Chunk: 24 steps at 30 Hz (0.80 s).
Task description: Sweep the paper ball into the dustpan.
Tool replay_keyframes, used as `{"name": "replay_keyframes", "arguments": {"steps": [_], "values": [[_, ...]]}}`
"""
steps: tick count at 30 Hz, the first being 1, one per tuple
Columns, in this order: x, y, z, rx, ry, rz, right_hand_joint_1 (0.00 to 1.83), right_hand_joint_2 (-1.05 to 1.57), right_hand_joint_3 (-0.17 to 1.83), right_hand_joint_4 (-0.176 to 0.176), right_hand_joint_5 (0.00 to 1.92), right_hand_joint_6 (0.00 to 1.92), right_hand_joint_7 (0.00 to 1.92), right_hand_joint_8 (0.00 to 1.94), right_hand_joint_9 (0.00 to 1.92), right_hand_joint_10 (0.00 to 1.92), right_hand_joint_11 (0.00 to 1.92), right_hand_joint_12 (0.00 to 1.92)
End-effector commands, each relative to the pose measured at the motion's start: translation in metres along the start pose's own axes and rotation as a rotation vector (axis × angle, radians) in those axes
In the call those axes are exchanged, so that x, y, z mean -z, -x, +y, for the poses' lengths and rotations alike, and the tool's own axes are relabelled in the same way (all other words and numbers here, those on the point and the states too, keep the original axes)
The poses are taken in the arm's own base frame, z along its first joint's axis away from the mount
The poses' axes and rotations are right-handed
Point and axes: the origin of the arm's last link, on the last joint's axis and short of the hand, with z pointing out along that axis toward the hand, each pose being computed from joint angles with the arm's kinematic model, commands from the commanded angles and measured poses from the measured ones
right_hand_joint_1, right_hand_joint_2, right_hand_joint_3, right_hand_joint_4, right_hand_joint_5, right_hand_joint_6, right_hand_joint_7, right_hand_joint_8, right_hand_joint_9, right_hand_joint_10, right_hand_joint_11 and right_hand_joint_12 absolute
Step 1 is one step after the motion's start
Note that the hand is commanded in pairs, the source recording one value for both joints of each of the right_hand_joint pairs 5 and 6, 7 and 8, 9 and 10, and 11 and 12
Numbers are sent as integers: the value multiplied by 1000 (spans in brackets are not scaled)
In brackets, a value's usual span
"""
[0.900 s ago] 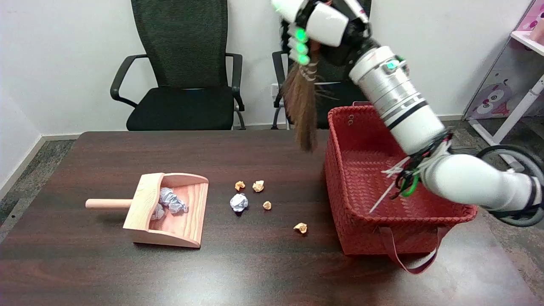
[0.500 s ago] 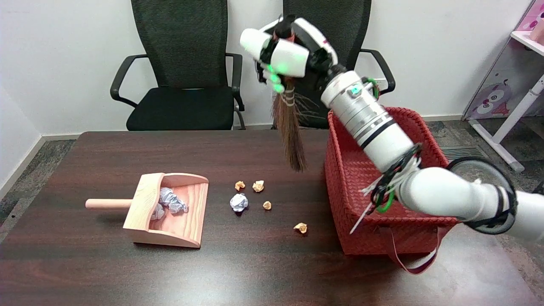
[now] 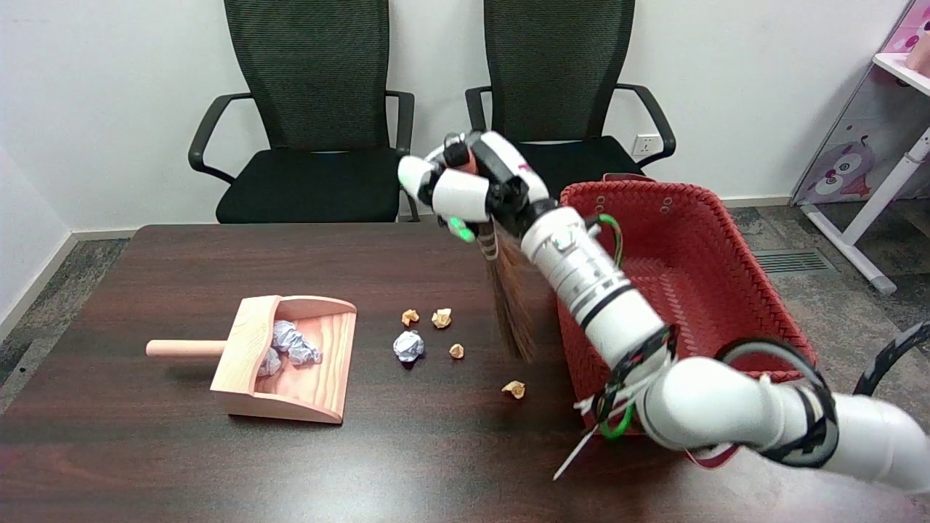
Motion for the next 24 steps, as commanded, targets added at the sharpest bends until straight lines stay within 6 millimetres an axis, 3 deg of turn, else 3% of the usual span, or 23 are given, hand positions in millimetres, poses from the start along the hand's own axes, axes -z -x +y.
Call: {"name": "replay_keyframes", "arguments": {"steps": [1,7,8,9,16,24], "values": [[55,37,29,105,213,66,984,1571,1384,176,1920,1920,1920,1920,1920,1920,1920,1920],[68,38,29,135,216,78,991,1571,1371,176,1920,1920,1920,1920,1920,1920,1920,1920],[70,39,30,134,224,75,1007,1571,1362,100,1920,1920,1920,1920,1920,1920,1920,1920],[72,40,32,130,232,72,1016,1571,1355,63,1920,1920,1920,1920,1920,1920,1920,1920],[72,42,39,152,244,59,1017,1571,1353,61,1920,1920,1920,1920,1920,1920,1920,1920],[57,47,44,161,212,22,1012,1571,1348,61,1920,1920,1920,1920,1920,1920,1920,1920]]}}
